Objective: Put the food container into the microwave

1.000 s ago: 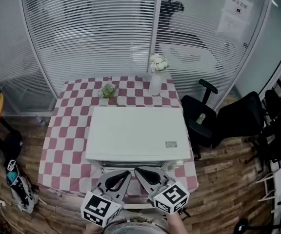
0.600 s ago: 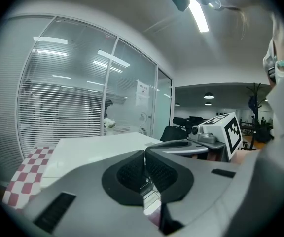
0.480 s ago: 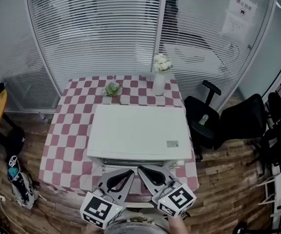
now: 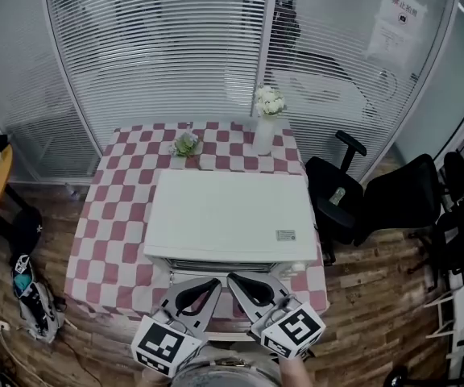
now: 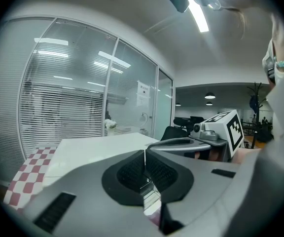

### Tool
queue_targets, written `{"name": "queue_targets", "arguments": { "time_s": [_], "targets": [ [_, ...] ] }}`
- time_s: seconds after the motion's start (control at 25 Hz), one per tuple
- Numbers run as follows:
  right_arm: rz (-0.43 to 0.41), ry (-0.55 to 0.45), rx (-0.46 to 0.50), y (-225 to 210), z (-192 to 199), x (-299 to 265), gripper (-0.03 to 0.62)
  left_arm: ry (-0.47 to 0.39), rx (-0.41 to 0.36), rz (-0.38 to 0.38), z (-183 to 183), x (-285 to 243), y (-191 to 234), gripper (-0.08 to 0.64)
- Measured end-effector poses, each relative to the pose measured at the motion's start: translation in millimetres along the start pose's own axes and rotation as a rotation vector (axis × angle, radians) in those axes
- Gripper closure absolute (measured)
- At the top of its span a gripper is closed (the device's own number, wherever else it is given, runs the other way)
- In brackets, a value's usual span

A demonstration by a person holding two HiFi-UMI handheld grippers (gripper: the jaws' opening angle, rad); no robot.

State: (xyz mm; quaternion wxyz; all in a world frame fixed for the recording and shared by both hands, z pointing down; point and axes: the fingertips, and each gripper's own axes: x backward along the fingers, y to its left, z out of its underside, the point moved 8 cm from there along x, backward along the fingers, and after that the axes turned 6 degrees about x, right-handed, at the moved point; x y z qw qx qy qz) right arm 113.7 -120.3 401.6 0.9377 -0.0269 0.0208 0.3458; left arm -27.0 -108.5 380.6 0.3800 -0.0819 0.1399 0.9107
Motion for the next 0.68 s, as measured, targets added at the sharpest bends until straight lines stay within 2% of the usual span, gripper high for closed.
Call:
{"name": "queue_targets", "arguments": {
  "time_s": [0.24, 0.68],
  "targets": [
    [0.000, 0.009, 0.007, -0.1, -1.2, 0.8, 0.600, 0.030, 0.000, 0.004, 0.2, 1.4, -0.6, 0.543],
    [-0.014, 0.018, 0.009, 3.0, 1.0, -0.8, 0.599, 0.037, -0.005, 0.009, 1.9, 2.9, 0.1, 0.543]
  ]
}}
